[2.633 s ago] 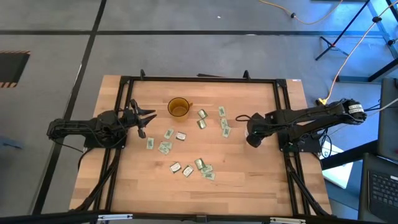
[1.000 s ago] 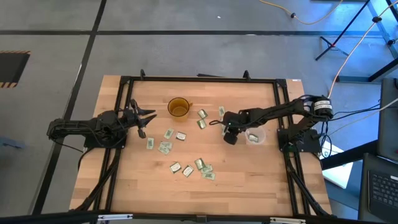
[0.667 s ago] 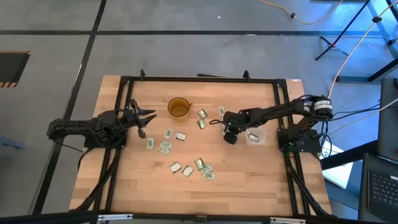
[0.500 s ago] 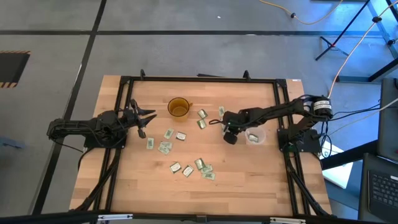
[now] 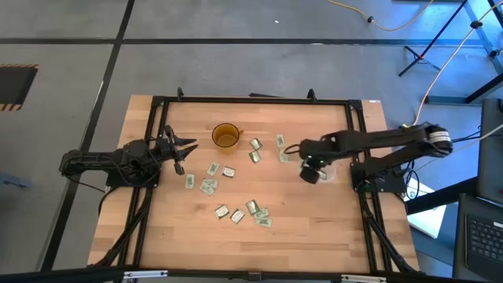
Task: Pick and place items into bin
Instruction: Put the stevia packet into the transparent bin
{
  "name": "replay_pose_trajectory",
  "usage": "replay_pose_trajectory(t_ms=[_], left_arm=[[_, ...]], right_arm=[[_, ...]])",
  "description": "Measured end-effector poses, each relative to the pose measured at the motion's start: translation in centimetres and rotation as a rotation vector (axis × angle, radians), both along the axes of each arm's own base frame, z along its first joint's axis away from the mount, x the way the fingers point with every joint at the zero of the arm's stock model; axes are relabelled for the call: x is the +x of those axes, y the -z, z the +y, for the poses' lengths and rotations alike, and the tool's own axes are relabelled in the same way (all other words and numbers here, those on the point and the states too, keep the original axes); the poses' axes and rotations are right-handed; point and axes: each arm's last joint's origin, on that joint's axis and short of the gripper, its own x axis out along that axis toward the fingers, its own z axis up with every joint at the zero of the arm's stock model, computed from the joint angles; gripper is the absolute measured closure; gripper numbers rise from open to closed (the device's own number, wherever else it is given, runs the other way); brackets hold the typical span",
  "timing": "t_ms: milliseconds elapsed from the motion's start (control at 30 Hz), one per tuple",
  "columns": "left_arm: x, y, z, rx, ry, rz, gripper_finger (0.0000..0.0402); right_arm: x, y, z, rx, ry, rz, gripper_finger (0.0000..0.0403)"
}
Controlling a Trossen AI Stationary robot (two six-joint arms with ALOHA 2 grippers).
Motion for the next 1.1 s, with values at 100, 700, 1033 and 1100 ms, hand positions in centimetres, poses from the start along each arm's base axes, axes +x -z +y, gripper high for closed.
replay_pose_trajectory(t_ms=[100,700,1033,1100], left_arm=[[0.0,0.0,0.0,0.0,0.001,0.0,0.0316],[0.0,0.0,0.0,0.0,0.0,0.0,0.0316],[0.0,0.0,0.0,0.0,0.0,0.0,0.0316],[0.0,0.0,0.0,0.0,0.0,0.0,0.0316]], right_arm=[[-2.1,-1.0,0.6,-0.006,0.08,0.046,0.0402],[-5.0,4.1,1.8,0.027,0.203,0.127,0.0403],[-5.0,4.6,1.8,0.028,0.201,0.122,0.0398],[-5.0,4.6,1.8,0.028,0.2,0.123,0.0391]])
